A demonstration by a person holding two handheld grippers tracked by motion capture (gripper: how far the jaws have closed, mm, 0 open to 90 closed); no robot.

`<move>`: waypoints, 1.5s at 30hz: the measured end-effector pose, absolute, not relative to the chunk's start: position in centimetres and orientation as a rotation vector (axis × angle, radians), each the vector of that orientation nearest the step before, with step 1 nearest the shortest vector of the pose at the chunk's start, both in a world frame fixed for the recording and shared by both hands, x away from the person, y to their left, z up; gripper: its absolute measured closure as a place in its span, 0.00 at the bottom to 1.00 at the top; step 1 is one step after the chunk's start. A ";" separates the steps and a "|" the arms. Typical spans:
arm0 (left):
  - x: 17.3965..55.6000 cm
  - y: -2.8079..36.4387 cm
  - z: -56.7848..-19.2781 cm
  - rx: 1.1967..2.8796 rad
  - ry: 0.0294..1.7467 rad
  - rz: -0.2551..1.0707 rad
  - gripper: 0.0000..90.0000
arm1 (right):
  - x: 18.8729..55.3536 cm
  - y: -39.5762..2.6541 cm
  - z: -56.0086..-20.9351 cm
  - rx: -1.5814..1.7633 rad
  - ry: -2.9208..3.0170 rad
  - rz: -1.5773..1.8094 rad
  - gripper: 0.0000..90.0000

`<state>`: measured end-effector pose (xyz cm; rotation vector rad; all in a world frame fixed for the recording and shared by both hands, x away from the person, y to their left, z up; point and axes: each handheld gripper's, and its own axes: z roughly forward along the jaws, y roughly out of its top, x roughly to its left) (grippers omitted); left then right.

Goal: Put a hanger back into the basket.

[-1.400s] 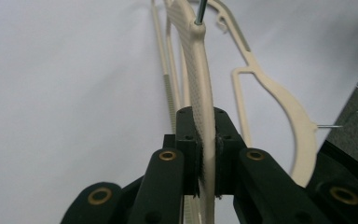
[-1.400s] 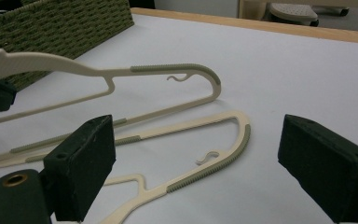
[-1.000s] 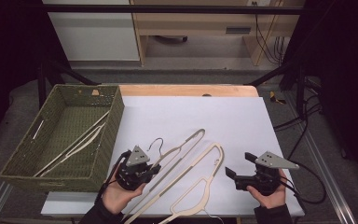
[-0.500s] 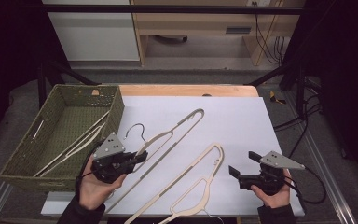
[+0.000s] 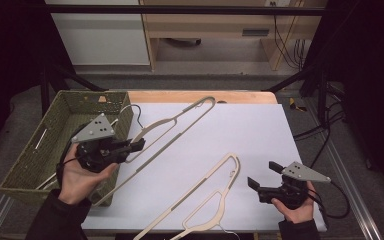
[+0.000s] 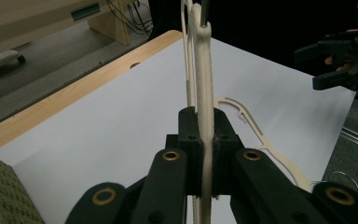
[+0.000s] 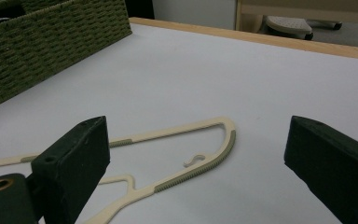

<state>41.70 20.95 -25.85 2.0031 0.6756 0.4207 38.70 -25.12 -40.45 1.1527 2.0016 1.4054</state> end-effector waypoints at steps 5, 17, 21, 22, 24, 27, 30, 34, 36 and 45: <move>42.5 22.2 -24.7 2.010 0.663 0.425 0.95 | 38.7 -25.1 -40.5 1.150 2.003 1.404 0.08; 44.4 26.6 -23.3 1.986 0.684 0.459 0.95 | 38.7 -25.0 -40.5 1.172 1.996 1.421 0.08; 44.8 28.3 -22.8 1.979 0.698 0.484 0.95 | 38.7 -25.1 -40.5 1.141 2.005 1.415 0.07; 44.9 28.8 -22.7 1.972 0.706 0.490 0.95 | 38.7 -25.1 -40.5 1.141 2.006 1.415 0.07; 45.2 29.8 -22.4 1.972 0.715 0.518 0.95 | 38.7 -25.1 -40.5 1.138 2.008 1.416 0.07; 45.8 31.4 -22.2 1.968 0.740 0.549 0.95 | 38.7 -25.2 -40.5 1.134 2.013 1.400 0.07; 46.4 33.2 -22.3 1.960 0.764 0.580 0.95 | 38.7 -25.3 -40.5 1.135 2.013 1.395 0.07; 46.9 35.3 -22.9 1.969 0.794 0.625 0.95 | 38.7 -25.2 -40.5 1.137 2.014 1.392 0.07; 47.0 36.2 -23.4 1.977 0.822 0.635 0.95 | 38.7 -25.3 -40.5 1.135 2.014 1.392 0.07; 47.8 39.2 -25.7 2.025 0.849 0.703 0.95 | 38.7 -25.3 -40.5 1.135 2.016 1.392 0.07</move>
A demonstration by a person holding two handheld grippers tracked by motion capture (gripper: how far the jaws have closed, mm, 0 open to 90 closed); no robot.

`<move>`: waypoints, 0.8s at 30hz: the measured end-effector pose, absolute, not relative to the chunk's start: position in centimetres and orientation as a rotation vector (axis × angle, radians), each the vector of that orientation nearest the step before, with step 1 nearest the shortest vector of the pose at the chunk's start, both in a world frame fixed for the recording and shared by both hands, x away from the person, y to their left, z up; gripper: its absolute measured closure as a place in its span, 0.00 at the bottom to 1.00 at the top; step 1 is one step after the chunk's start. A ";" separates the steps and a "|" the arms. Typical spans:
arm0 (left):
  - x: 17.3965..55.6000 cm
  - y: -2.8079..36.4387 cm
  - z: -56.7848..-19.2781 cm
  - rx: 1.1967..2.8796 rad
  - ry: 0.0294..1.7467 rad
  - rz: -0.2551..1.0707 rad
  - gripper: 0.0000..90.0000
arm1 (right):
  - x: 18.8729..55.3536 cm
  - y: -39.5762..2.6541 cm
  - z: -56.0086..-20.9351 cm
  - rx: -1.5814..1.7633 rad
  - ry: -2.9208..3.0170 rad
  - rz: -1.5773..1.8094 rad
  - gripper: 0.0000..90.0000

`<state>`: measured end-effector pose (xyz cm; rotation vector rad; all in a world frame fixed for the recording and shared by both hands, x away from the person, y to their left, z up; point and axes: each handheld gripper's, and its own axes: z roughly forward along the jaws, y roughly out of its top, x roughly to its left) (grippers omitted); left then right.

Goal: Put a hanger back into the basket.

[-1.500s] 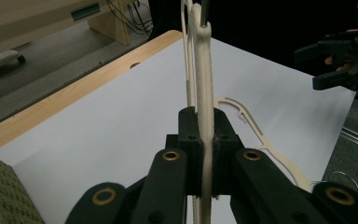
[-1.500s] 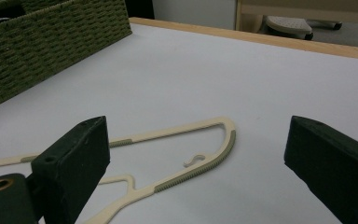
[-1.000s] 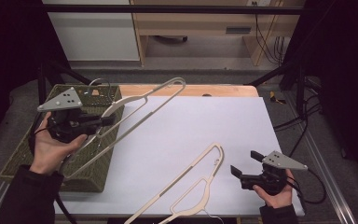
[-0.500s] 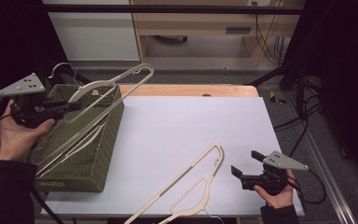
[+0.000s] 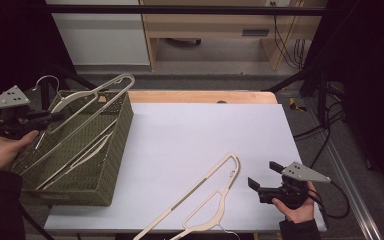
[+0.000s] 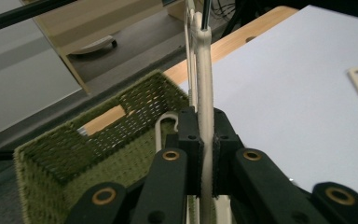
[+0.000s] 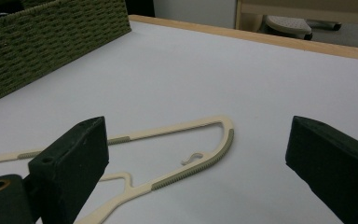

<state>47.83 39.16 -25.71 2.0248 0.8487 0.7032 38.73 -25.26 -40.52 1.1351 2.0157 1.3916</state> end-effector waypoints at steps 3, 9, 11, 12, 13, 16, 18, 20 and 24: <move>48.0 39.8 -26.5 2.037 0.855 0.723 0.95 | 38.7 -25.2 -40.5 1.140 2.013 1.393 0.07; 48.2 41.0 -27.8 2.071 0.898 0.777 0.95 | 38.8 -25.1 -40.7 1.142 2.020 1.382 0.07; 48.3 41.4 -28.2 2.064 0.902 0.804 0.95 | 38.8 -25.0 -40.7 1.143 2.019 1.384 0.07; 48.4 41.5 -28.5 2.070 0.909 0.808 0.95 | 38.8 -25.0 -40.7 1.142 2.021 1.385 0.07; 48.4 41.6 -28.8 2.079 0.906 0.802 0.95 | 38.8 -25.0 -40.7 1.144 2.020 1.384 0.07; 48.7 41.8 -29.8 2.097 0.915 0.802 0.95 | 38.8 -25.1 -40.7 1.136 2.026 1.380 0.07; 48.8 41.8 -30.4 2.112 0.930 0.795 0.95 | 38.9 -25.0 -40.7 1.138 2.028 1.377 0.07; 48.9 41.7 -31.0 2.117 0.932 0.795 0.95 | 38.9 -24.9 -40.8 1.139 2.027 1.375 0.07; 49.0 41.4 -32.5 2.137 0.939 0.796 0.95 | 38.9 -24.9 -40.9 1.138 2.030 1.375 0.07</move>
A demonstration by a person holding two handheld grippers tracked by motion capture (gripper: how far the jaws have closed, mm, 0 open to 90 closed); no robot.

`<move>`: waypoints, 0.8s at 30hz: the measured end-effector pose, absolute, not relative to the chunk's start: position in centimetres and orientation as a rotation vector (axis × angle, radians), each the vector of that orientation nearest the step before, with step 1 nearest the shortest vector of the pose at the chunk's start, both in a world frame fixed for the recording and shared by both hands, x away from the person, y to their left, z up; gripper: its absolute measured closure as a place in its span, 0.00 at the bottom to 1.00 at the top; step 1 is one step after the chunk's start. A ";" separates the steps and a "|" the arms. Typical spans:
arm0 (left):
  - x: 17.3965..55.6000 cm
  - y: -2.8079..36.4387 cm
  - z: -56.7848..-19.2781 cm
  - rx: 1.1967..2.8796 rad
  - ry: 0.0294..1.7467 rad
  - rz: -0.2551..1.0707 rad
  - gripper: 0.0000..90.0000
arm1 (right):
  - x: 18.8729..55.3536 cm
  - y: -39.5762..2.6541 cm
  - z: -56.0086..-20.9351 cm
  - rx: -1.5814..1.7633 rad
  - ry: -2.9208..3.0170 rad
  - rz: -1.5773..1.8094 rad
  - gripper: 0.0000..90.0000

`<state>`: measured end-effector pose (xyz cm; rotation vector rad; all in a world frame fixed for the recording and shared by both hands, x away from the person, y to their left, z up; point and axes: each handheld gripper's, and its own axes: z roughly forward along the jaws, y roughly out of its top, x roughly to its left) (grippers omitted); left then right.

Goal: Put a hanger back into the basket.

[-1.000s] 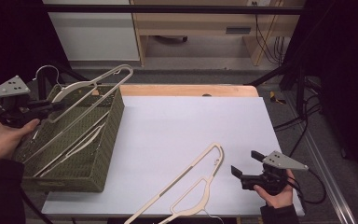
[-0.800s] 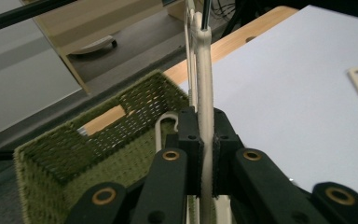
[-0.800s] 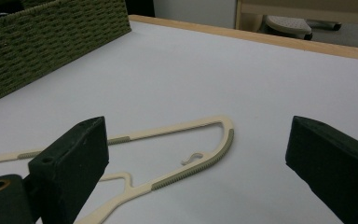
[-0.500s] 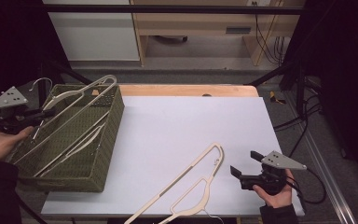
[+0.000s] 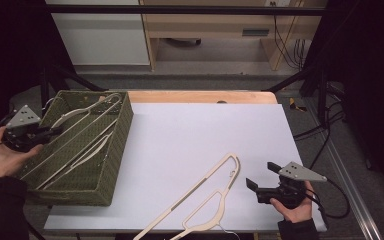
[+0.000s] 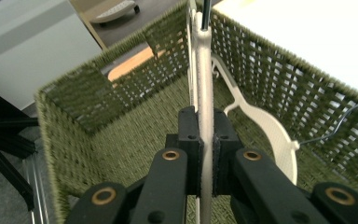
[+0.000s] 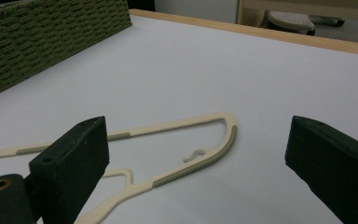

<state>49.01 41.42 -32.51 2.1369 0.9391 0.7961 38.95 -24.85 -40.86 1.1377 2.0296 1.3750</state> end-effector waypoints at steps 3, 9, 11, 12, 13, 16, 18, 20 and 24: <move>49.1 41.2 -33.9 2.166 0.941 0.796 0.95 | 38.9 -24.9 -40.8 1.137 2.029 1.379 0.07; 49.4 40.2 -35.9 2.193 0.927 0.788 0.95 | 38.9 -24.8 -40.9 1.137 2.029 1.382 0.08; 49.3 40.1 -36.7 2.207 0.952 0.764 0.95 | 38.9 -24.8 -40.9 1.136 2.032 1.381 0.08; 49.3 40.1 -37.0 2.210 0.956 0.755 0.95 | 38.9 -24.8 -40.9 1.139 2.037 1.379 0.08; 49.3 40.1 -37.3 2.215 0.963 0.739 0.94 | 38.9 -24.8 -40.9 1.134 2.041 1.378 0.08; 49.3 40.1 -37.9 2.216 0.981 0.705 0.93 | 38.9 -24.8 -40.9 1.134 2.040 1.377 0.08; 49.3 40.0 -38.5 2.233 1.021 0.659 0.92 | 39.0 -24.7 -40.9 1.136 2.037 1.378 0.08; 49.3 40.0 -38.9 2.242 1.042 0.618 0.90 | 39.0 -24.7 -41.0 1.133 2.044 1.380 0.08; 49.3 40.0 -39.1 2.231 1.066 0.555 0.87 | 39.0 -24.5 -41.1 1.135 2.044 1.378 0.08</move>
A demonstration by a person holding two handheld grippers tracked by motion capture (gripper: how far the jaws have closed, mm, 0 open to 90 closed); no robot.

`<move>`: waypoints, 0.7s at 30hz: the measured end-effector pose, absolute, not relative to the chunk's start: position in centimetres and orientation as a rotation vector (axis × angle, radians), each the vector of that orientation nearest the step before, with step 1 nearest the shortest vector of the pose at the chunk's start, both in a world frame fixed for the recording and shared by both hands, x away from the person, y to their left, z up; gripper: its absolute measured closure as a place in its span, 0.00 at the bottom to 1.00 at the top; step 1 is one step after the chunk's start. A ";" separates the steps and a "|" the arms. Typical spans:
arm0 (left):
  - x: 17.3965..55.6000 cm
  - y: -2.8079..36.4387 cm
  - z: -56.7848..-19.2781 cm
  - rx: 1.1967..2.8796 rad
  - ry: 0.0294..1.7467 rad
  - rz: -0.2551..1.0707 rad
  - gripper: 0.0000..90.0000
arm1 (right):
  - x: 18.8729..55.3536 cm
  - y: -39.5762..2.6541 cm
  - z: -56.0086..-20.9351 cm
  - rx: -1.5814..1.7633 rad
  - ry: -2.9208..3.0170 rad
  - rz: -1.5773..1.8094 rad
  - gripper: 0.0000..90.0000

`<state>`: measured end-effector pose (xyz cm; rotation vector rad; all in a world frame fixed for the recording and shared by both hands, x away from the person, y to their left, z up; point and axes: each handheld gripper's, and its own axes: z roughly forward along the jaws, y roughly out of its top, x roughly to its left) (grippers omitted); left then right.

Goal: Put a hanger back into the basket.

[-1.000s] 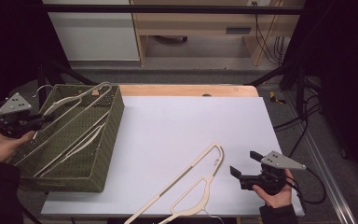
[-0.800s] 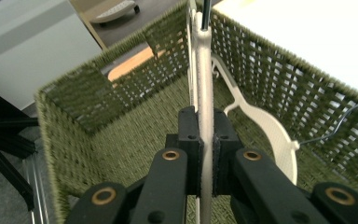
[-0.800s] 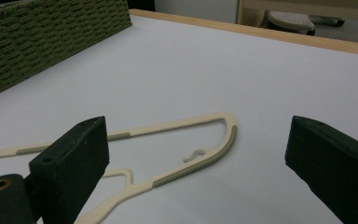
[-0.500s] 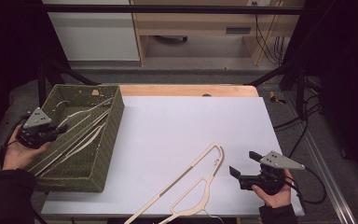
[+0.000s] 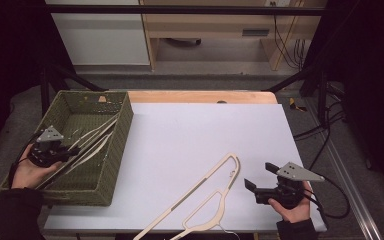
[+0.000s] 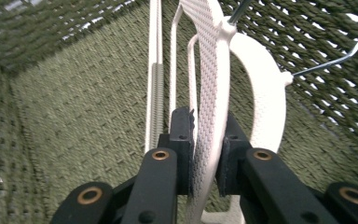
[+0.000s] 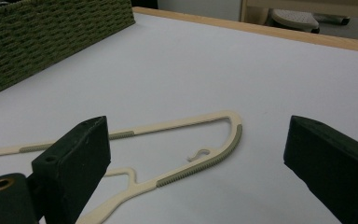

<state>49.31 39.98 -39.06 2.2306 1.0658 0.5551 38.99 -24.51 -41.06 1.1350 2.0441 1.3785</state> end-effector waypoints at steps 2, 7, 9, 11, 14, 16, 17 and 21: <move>49.4 39.7 -39.3 2.250 1.080 0.519 0.81 | 39.0 -24.5 -41.0 1.133 2.041 1.382 0.08; 49.2 38.9 -39.7 2.279 1.059 0.497 0.75 | 38.9 -24.5 -41.0 1.128 2.038 1.391 0.09; 49.2 38.8 -39.7 2.282 1.061 0.504 0.75 | 38.9 -24.5 -41.0 1.124 2.047 1.390 0.09; 49.1 39.0 -39.7 2.270 1.066 0.500 0.73 | 38.9 -24.5 -41.0 1.124 2.048 1.387 0.09; 49.0 39.0 -39.6 2.268 1.076 0.497 0.70 | 38.9 -24.5 -41.0 1.122 2.048 1.388 0.09; 48.9 39.1 -39.4 2.273 1.068 0.506 0.67 | 38.9 -24.5 -41.0 1.119 2.047 1.388 0.09; 48.9 39.1 -39.4 2.264 1.067 0.513 0.65 | 38.9 -24.5 -41.0 1.123 2.048 1.388 0.09; 48.4 39.3 -38.7 2.220 1.045 0.549 0.58 | 38.8 -24.6 -40.9 1.123 2.038 1.394 0.09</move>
